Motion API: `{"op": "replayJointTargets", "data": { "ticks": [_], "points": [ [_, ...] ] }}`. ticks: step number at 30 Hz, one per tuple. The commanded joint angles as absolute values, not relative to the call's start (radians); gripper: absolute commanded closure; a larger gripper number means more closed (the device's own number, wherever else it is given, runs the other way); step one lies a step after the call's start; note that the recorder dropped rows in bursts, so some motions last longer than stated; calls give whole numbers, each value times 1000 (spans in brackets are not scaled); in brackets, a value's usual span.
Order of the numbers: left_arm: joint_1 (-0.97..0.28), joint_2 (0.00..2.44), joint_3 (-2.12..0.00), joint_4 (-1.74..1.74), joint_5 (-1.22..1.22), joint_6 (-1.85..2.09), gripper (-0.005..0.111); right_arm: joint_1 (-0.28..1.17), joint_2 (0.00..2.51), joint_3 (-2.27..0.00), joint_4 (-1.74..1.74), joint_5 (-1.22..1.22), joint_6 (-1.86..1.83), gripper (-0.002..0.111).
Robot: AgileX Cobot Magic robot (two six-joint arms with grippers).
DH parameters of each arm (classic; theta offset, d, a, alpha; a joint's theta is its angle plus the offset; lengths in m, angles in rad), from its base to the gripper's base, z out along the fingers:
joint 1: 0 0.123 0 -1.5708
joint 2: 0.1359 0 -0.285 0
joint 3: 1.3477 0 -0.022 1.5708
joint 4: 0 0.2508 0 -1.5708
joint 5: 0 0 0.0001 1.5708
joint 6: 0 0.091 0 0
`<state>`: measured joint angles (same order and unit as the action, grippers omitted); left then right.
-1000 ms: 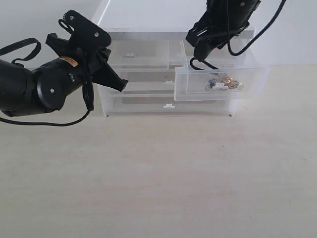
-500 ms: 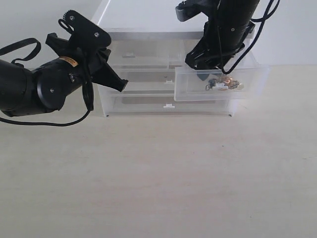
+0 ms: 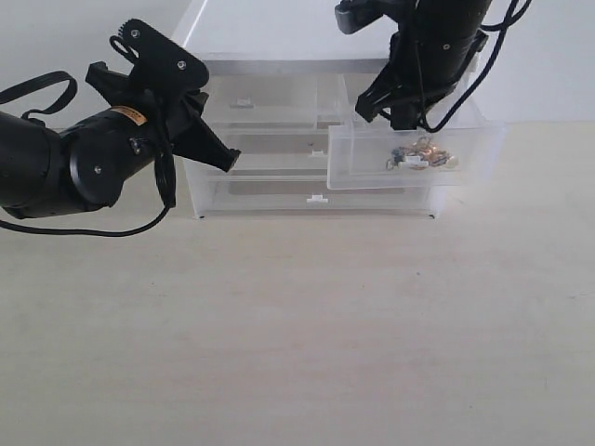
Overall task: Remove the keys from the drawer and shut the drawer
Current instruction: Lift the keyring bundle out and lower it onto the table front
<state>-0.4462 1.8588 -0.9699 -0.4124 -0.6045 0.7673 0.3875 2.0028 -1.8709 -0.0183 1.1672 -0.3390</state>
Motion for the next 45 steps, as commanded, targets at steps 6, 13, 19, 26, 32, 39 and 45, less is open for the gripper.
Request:
{"op": "replayJointTargets", "data": {
  "ticks": [6, 13, 19, 26, 32, 39, 45],
  "points": [
    [-441, 1863, -978, -422, -662, 754, 103, 381, 1809, -1885, -22, 1199, -349, 108],
    [-441, 1863, -978, -422, -662, 754, 103, 381, 1678, -1885, 27, 1201, -349, 108],
    [-441, 1863, -990, -422, -661, 754, 103, 381, 1595, -1885, 155, 1221, -360, 108],
    [-441, 1863, -1001, -422, -657, 754, 103, 381, 1585, -1870, 254, 1221, -394, 108],
    [-441, 1863, -1001, -422, -655, 754, 103, 414, 1578, -1730, 282, 1221, -420, 109],
    [-441, 1863, -1001, -422, -655, 754, 103, 499, 1578, -1477, 264, 1093, -420, 109],
    [-441, 1863, -1001, -422, -653, 754, 103, 509, 1578, -1277, 259, 922, -417, 109]
  ]
}}
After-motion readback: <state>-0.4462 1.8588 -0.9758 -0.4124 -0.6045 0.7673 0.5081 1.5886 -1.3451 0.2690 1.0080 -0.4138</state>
